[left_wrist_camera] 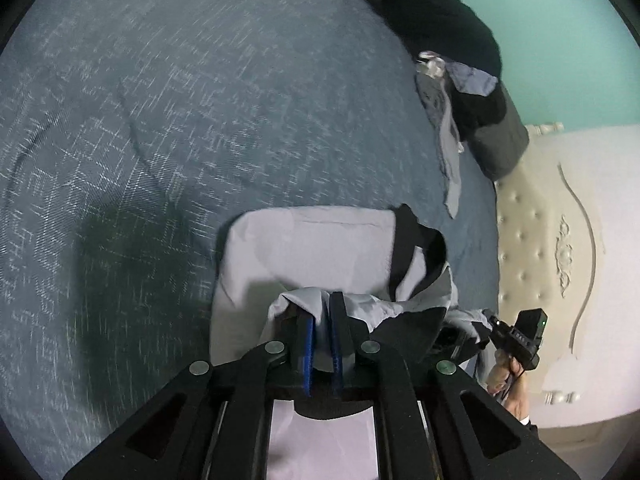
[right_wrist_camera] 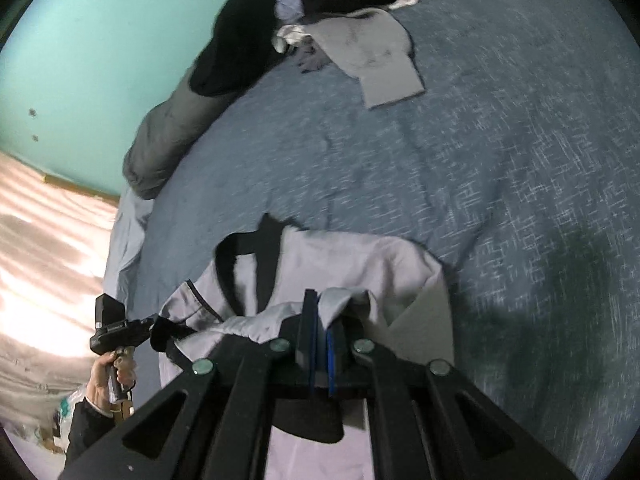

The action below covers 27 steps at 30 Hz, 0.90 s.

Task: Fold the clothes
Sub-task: 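Lift the hem with both grippers and fold it toward the black collar, then lower the held hem band onto the folded jacket with both grippers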

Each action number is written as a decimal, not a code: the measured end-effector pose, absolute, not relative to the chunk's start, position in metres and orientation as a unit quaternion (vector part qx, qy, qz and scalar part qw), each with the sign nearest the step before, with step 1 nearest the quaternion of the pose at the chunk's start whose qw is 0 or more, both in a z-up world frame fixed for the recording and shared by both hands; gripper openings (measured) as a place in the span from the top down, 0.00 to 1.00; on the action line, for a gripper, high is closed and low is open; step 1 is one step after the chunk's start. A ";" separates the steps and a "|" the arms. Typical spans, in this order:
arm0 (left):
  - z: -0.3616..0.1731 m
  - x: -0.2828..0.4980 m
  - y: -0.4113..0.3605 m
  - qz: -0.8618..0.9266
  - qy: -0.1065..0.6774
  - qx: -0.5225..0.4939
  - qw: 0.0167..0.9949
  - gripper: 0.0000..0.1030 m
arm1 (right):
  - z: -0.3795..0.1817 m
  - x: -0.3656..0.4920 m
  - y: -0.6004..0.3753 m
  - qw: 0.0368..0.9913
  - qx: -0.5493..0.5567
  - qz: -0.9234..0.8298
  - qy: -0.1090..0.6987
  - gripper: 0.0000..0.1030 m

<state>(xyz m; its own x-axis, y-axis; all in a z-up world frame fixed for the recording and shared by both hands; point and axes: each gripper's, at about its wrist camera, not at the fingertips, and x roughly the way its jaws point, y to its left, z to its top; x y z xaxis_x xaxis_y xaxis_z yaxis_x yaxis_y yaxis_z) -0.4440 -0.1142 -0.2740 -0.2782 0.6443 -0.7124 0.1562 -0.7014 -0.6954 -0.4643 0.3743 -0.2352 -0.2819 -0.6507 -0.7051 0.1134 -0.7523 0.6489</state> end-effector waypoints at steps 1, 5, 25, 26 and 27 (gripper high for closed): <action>-0.277 -0.445 -0.117 0.720 -0.355 -0.572 0.165 0.90 | -0.238 -0.465 0.375 0.250 0.543 -0.762 -0.249 0.94; -0.276 -0.442 -0.125 0.718 -0.398 -0.544 0.174 0.77 | -0.244 -0.463 0.384 0.255 0.531 -0.756 -0.283 0.91; -0.242 -0.425 -0.109 0.821 -0.231 -0.500 0.154 0.48 | -0.212 -0.444 0.381 0.258 0.517 -0.784 -0.226 0.50; -0.244 -0.425 -0.108 0.823 -0.223 -0.499 0.154 0.48 | -0.210 -0.443 0.383 0.254 0.511 -0.792 -0.217 0.50; -0.245 -0.426 -0.107 0.825 -0.217 -0.499 0.152 0.48 | -0.208 -0.442 0.387 0.249 0.503 -0.799 -0.215 0.50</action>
